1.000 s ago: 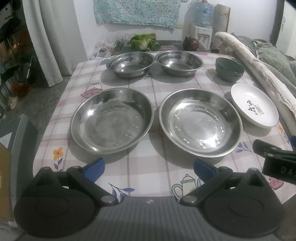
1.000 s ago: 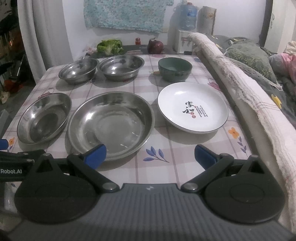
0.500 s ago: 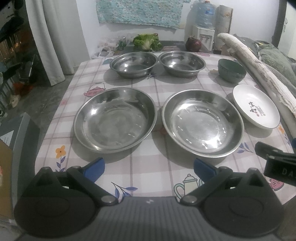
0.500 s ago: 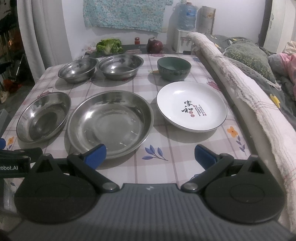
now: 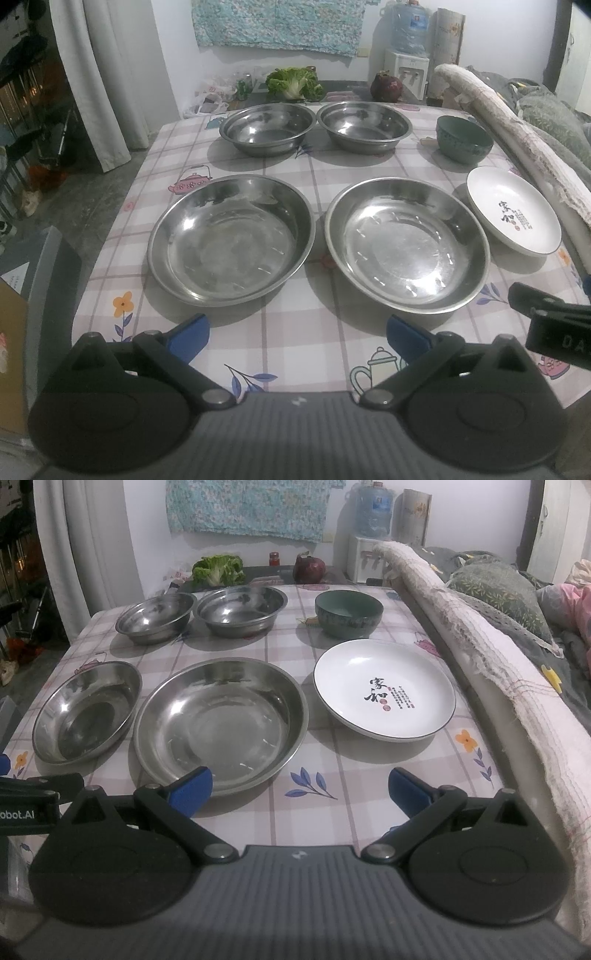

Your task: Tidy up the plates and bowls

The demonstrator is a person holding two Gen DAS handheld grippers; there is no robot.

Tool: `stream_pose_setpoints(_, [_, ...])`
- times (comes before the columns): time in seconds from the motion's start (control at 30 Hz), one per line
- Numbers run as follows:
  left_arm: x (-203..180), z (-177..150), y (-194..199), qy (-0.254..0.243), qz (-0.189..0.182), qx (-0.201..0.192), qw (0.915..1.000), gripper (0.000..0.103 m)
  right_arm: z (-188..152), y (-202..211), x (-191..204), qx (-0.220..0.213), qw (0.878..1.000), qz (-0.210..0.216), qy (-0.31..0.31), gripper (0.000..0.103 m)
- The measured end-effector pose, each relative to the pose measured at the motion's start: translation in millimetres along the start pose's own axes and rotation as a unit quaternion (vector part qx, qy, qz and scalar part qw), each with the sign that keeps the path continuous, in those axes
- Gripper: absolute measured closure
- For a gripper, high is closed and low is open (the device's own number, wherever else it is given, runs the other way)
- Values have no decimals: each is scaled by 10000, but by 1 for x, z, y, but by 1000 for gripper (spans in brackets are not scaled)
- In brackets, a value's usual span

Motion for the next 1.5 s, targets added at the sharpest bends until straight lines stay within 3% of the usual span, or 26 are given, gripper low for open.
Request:
stream_pose_setpoints(0.73, [13, 10, -12, 24, 210, 75, 9997, 0, 6, -13, 6, 48, 9999, 10, 135, 1])
stream_pose_setpoints(1.1, [26, 30, -26, -6, 347, -17, 9994, 1, 36, -22, 12, -205, 9988, 18, 440, 1])
stream_pose_setpoints(1.37, [47, 78, -37, -38, 363, -340, 9988, 1, 84, -19, 17, -1005, 9908, 607, 679, 1])
stream_pose_setpoints(1.5, [57, 107, -54, -212, 444, -404, 9980, 0, 103, -36, 24, -911, 9891, 947, 657, 1])
Point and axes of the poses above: each gripper's, at about its wrist camera, not at the fingertips, and y roughly against the way its jaws point, x to its left, z to its top, the point moved 9 cm from there along -y, roughly the way its jaws point
